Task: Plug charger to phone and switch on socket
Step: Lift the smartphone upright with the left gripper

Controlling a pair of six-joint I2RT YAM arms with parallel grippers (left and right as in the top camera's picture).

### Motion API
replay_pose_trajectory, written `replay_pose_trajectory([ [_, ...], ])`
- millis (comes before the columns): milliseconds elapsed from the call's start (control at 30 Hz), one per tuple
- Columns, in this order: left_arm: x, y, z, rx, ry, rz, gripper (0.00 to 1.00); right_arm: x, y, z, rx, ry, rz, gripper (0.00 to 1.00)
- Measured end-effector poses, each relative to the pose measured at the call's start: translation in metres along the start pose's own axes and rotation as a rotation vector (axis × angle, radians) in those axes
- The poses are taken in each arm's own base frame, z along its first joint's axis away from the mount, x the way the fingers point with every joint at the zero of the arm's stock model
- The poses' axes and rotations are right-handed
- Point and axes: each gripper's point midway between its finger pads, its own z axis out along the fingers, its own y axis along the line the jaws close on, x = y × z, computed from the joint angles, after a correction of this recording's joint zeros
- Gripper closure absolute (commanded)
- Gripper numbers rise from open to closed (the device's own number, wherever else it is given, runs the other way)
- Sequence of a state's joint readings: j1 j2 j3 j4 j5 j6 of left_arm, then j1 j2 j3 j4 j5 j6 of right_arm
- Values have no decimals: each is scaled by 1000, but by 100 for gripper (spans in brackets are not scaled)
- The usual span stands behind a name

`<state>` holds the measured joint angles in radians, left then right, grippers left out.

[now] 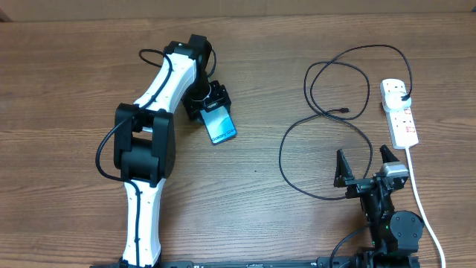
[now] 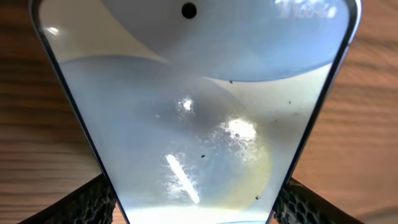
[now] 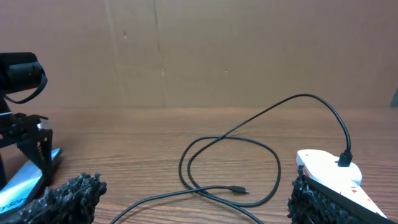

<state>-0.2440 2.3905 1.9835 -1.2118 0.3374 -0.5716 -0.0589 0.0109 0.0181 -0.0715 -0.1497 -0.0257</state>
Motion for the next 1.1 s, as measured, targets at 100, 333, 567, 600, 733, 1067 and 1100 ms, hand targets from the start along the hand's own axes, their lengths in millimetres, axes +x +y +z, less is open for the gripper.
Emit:
replay_pose_trajectory([
  [100,6,-17,-5,96,43,27,26,0,0,0,0,0,0,0],
  [333,17,-46,-24,333,146,61,27,0,0,0,0,0,0,0],
  [567,17,-76,-62,673,219,133,27,0,0,0,0,0,0,0],
  [600,17,-80,-67,710,224,143,27,0,0,0,1,0,0,0],
  [733,15,-98,-99,926,245,207,27,0,0,0,0,0,0,0],
  [1067,18,-112,-131,1105,310,237,27,0,0,0,0,0,0,0],
  [1100,18,-112,-131,1106,314,233,27,0,0,0,0,0,-1,0],
])
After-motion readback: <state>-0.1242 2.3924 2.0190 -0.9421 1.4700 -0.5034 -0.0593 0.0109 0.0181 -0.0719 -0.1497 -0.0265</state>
